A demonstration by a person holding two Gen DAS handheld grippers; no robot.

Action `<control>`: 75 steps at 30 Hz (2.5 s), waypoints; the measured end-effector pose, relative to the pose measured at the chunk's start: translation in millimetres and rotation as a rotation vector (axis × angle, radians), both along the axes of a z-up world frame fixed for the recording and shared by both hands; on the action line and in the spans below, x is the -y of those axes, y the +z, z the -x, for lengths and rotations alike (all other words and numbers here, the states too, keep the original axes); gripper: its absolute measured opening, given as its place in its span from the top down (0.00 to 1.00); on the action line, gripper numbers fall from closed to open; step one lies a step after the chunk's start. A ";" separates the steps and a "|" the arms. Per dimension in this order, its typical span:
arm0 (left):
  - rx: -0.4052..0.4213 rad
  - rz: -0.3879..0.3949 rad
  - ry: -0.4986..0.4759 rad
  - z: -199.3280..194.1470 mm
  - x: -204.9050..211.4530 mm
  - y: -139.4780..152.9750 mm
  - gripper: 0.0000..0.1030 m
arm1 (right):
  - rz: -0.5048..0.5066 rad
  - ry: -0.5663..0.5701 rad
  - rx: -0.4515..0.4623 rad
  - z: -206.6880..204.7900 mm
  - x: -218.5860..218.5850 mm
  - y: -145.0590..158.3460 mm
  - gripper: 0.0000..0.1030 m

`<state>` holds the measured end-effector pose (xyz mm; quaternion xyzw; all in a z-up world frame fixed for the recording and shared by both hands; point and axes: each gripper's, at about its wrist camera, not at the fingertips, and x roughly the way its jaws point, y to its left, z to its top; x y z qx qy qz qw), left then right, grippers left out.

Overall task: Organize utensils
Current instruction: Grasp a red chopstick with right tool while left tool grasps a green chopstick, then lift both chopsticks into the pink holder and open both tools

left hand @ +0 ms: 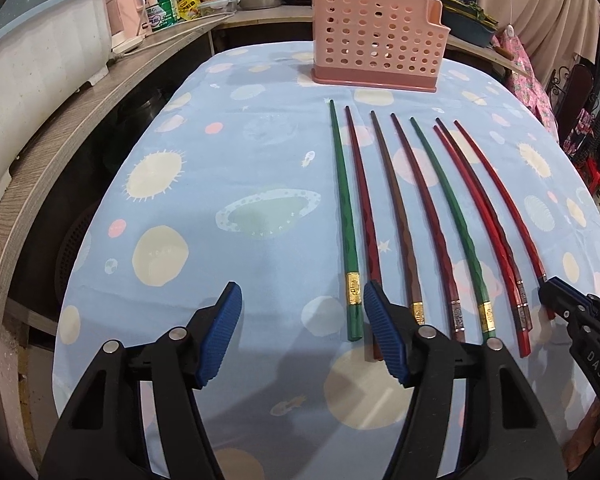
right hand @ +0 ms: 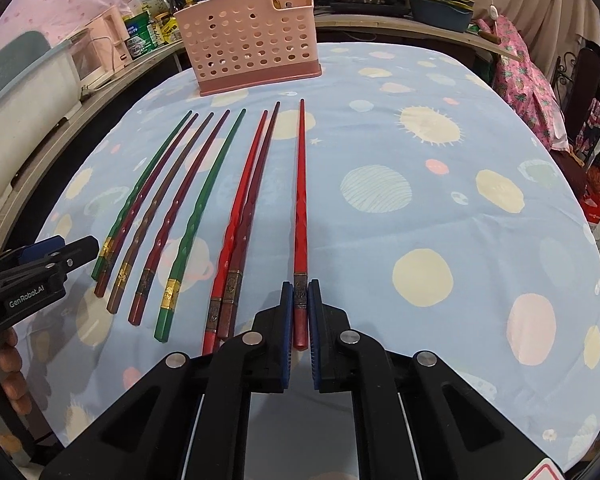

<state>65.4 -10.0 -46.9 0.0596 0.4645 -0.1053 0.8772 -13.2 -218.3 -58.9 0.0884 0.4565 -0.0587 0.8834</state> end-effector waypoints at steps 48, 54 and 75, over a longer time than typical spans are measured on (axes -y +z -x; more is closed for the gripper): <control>-0.020 0.025 0.001 -5.8 -5.9 1.8 0.93 | 0.000 0.014 0.003 -3.8 -1.8 9.9 0.93; 0.007 0.055 0.016 -6.6 -11.7 20.4 0.93 | -0.005 0.009 0.018 -7.3 2.7 25.2 0.93; 0.258 0.198 0.029 -68.8 -9.0 165.9 0.93 | 0.011 -0.042 0.356 -64.4 60.8 175.0 0.93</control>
